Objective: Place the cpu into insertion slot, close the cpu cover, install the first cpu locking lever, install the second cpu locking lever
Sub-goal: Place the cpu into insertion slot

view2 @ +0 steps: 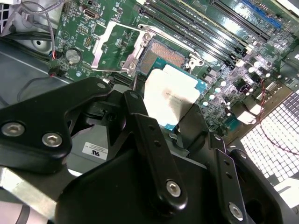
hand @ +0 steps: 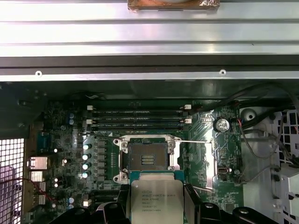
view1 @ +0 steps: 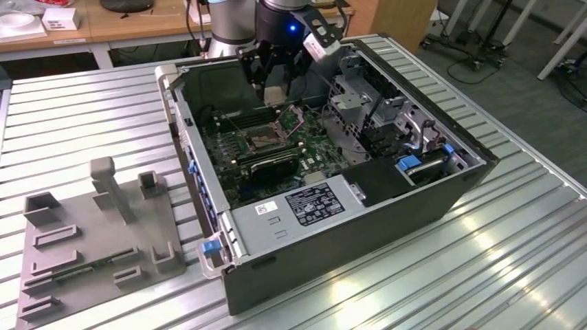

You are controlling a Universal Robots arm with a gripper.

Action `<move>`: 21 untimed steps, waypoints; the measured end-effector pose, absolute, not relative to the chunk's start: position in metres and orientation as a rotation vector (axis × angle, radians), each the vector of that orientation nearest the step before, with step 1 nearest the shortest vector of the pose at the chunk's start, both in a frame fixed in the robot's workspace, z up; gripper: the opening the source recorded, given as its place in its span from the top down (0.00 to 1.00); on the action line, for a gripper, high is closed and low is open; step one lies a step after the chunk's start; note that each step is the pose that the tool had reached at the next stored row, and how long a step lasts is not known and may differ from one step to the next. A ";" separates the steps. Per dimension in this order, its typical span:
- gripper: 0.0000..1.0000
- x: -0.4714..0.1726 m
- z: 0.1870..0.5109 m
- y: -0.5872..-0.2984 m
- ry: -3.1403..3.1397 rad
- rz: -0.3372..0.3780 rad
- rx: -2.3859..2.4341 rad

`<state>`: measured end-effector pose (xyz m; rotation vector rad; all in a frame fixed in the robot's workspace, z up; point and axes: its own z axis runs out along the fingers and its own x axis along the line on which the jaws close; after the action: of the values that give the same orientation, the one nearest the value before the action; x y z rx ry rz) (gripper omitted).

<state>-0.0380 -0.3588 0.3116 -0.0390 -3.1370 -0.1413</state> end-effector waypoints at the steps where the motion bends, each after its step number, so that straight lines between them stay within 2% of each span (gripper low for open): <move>1: 0.46 -0.038 0.311 -0.359 -3.137 -0.141 -0.039; 21: 0.46 -0.038 0.305 -0.359 -3.137 -0.142 -0.039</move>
<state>-0.0380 -0.3588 0.3053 -0.0390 -3.1369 -0.1416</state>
